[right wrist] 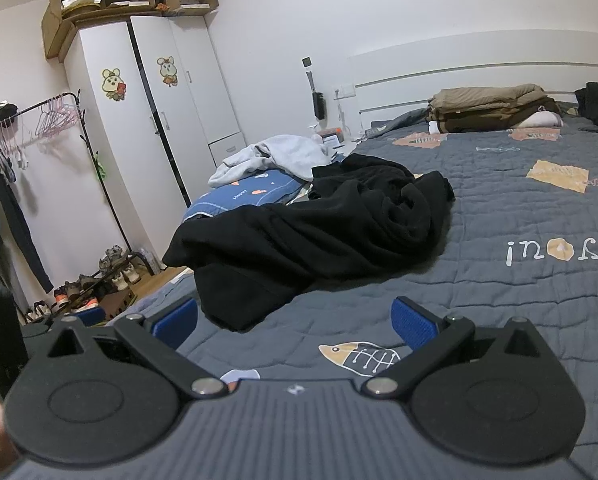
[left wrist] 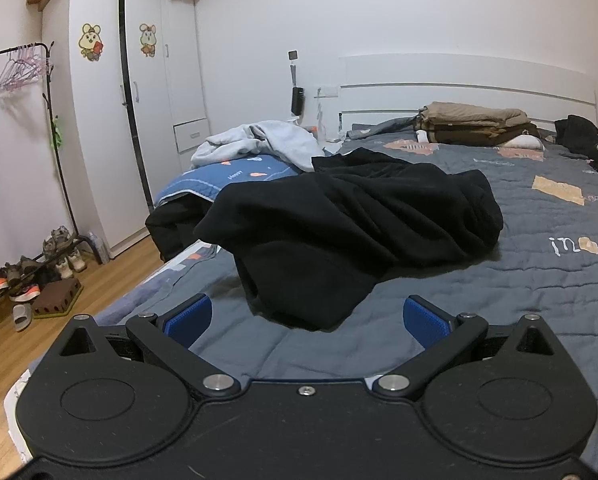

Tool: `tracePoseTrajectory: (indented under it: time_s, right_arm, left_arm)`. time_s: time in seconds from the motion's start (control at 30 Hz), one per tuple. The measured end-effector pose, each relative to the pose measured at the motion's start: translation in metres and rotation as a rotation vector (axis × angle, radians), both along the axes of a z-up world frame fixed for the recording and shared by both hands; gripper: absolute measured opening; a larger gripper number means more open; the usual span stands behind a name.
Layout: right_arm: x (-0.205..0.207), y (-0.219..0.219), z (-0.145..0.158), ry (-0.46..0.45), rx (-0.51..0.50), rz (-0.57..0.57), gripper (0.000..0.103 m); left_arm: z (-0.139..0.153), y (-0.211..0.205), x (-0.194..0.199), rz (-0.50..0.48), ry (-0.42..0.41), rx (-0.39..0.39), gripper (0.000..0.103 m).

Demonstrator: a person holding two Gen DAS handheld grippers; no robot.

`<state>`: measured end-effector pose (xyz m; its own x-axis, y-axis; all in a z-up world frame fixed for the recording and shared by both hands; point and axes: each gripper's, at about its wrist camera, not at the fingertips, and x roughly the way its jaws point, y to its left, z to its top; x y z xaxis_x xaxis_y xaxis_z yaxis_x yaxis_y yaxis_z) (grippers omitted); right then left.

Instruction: Fold clothes

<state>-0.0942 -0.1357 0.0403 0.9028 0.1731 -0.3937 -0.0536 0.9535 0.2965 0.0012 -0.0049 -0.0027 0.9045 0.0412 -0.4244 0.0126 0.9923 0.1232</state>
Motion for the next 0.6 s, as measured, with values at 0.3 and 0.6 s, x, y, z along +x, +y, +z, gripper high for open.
tracePoseTrajectory:
  time_s: [0.3,0.6]
  right_arm:
    - [-0.0014,-0.0015,-0.0019,-0.003,0.004,0.001,0.103]
    - [-0.0013,0.0007,-0.0019,0.003,0.002,0.005,0.103]
  left_arm:
    - [-0.0019,-0.0009,-0.0001,-0.002,0.007,-0.005,0.103]
    - [-0.0024,-0.001,0.0003,-0.006,0.0,0.003,0.103]
